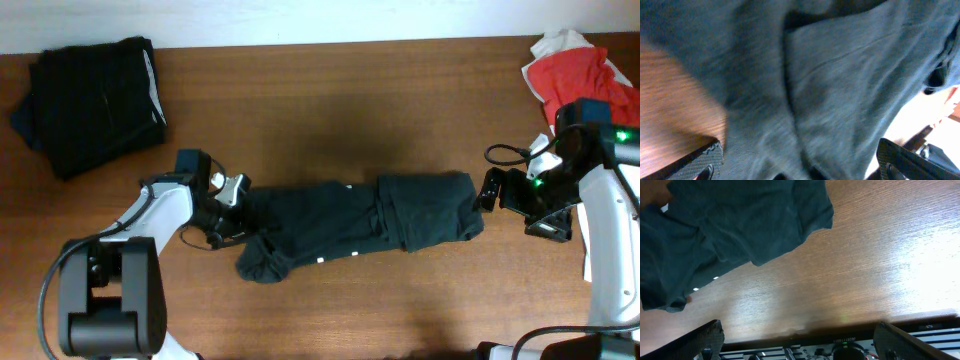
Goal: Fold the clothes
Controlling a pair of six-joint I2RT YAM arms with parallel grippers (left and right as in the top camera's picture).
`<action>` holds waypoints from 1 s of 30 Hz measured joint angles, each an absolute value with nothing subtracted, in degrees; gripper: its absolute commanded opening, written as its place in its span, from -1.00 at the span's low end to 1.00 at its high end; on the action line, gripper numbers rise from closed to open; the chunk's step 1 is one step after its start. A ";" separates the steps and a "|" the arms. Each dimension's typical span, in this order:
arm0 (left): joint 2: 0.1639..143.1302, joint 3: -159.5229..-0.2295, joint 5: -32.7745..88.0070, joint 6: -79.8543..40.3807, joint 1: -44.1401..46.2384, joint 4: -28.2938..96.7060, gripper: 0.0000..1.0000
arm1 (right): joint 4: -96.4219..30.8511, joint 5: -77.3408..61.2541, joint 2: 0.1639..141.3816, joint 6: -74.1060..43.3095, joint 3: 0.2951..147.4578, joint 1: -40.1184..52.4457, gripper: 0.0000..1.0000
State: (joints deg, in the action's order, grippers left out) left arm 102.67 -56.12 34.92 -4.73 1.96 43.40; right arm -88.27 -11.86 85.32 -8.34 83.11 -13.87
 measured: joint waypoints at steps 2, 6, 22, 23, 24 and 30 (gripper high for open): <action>104.47 -57.17 37.36 -4.75 3.22 42.04 0.66 | -88.29 -12.10 85.32 -8.34 83.11 -13.87 0.97; 109.01 -58.37 40.75 -4.14 5.26 39.13 -0.99 | -88.23 -12.75 85.32 -8.34 83.11 -13.87 0.97; 111.70 -104.12 6.15 -9.30 13.78 86.52 -0.99 | -89.14 -13.15 85.27 -8.32 83.18 -13.82 0.98; 111.68 -104.03 6.57 -9.50 17.72 85.21 -0.99 | -89.19 -13.15 85.27 -8.38 83.18 -13.82 0.97; 111.68 -103.96 6.83 -10.02 21.17 83.55 -0.99 | -89.62 -13.13 85.27 -8.36 83.18 -13.82 0.97; 111.61 -97.86 7.35 -16.67 39.90 68.49 -0.92 | -90.63 -13.13 85.27 -8.36 83.20 -13.82 0.97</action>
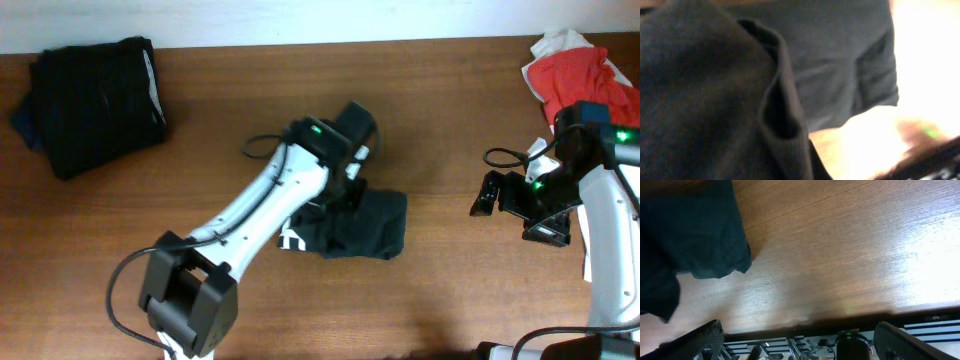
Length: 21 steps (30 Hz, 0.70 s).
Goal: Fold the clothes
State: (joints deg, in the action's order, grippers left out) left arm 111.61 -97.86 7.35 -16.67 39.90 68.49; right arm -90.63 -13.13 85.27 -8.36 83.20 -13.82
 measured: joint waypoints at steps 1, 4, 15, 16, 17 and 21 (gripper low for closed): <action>111.61 -96.84 7.38 -17.63 41.43 66.04 -0.80 | -90.65 -13.15 85.27 -8.34 83.20 -13.82 0.97; 112.05 -95.00 7.46 -19.31 44.10 61.12 -0.65 | -90.65 -13.15 85.27 -8.36 83.20 -13.82 0.97; 116.27 -105.56 10.59 -20.73 46.92 69.01 0.57 | -91.07 -13.13 85.25 -8.32 83.20 -13.82 0.97; 115.72 -108.22 9.19 -20.60 46.52 72.95 0.68 | -91.09 -13.13 85.25 -8.05 83.20 -13.82 0.98; 114.67 -110.83 6.81 -20.49 45.01 78.00 0.68 | -91.07 -13.13 85.25 -7.53 83.20 -13.82 0.97; 112.73 -109.54 6.92 -20.32 35.53 78.70 0.69 | -90.56 -13.13 85.23 -7.07 83.20 -13.82 0.97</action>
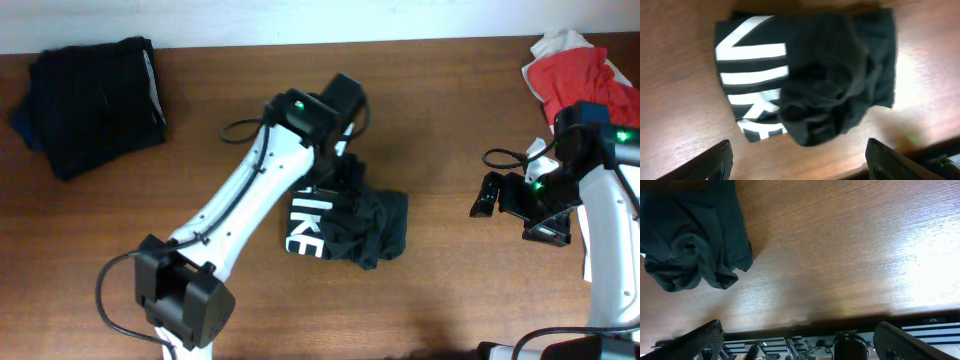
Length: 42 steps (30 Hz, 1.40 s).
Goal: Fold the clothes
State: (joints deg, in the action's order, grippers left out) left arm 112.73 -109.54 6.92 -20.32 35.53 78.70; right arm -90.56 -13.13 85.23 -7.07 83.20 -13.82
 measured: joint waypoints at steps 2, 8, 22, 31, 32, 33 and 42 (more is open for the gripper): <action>112.73 -102.87 10.59 -19.03 34.48 71.37 0.68 | -90.21 -13.13 85.21 -7.03 83.20 -13.82 0.97; 113.34 -93.01 20.88 -18.46 35.31 56.71 0.56 | -89.91 -13.13 85.21 -7.01 83.20 -13.82 0.97; 118.30 -92.55 23.81 -22.17 39.77 39.72 -0.45 | -90.02 -13.13 85.21 -6.81 83.20 -13.82 0.97; 121.75 -99.42 24.03 -22.46 46.33 43.42 0.74 | -90.52 -13.13 85.21 -6.83 83.22 -13.82 0.97; 121.75 -103.31 23.88 -22.24 46.28 48.58 0.74 | -90.59 -13.13 85.21 -6.83 83.22 -13.82 0.97; 121.71 -108.33 23.75 -22.04 45.52 55.07 0.74 | -90.63 -13.10 85.21 -6.81 83.22 -13.82 0.97; 119.11 -117.19 12.38 -15.31 25.08 89.38 0.99 | -81.34 -11.86 85.19 -7.33 83.22 -13.82 0.97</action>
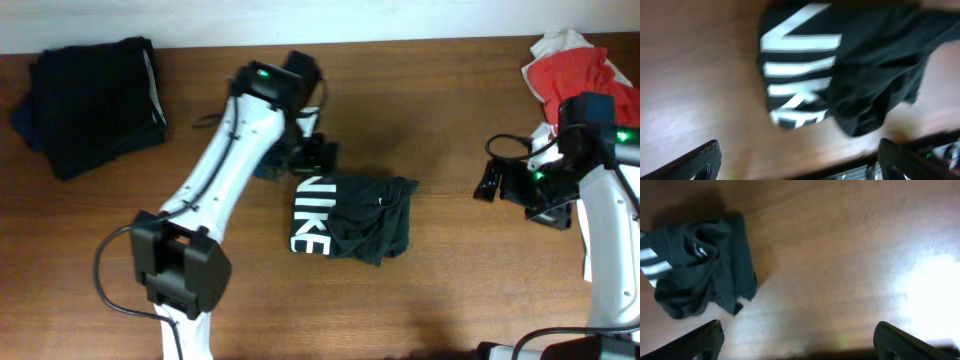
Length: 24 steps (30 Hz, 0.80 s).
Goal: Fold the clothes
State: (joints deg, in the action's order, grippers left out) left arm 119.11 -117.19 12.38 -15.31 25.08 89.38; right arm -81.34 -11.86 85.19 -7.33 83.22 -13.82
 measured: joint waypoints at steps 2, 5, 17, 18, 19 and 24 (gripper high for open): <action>119.02 -115.26 15.97 -9.80 25.93 89.78 0.98 | -80.60 -11.84 85.19 -7.49 83.22 -13.82 0.97; 118.19 -106.65 19.81 -5.74 30.09 83.29 0.98 | -80.49 -11.84 85.19 -7.55 83.22 -13.82 0.97; 118.34 -92.29 24.95 -3.75 41.04 66.57 -0.99 | -80.51 -11.84 85.17 -7.55 83.22 -13.82 0.97; 118.34 -92.29 24.93 -3.57 41.69 66.57 -1.00 | -80.51 -11.84 85.17 -7.51 83.22 -13.82 0.97; 118.34 -92.29 25.06 -3.75 42.52 66.52 -0.99 | -80.51 -11.84 85.17 -7.51 83.22 -13.82 0.97; 118.34 -92.29 24.91 -4.56 47.68 64.20 0.68 | -80.51 -11.84 85.17 -7.55 83.22 -13.82 0.97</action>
State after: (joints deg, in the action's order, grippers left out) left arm 118.34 -92.29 24.91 -4.56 47.68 64.20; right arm -80.51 -11.84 85.17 -7.55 83.22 -13.82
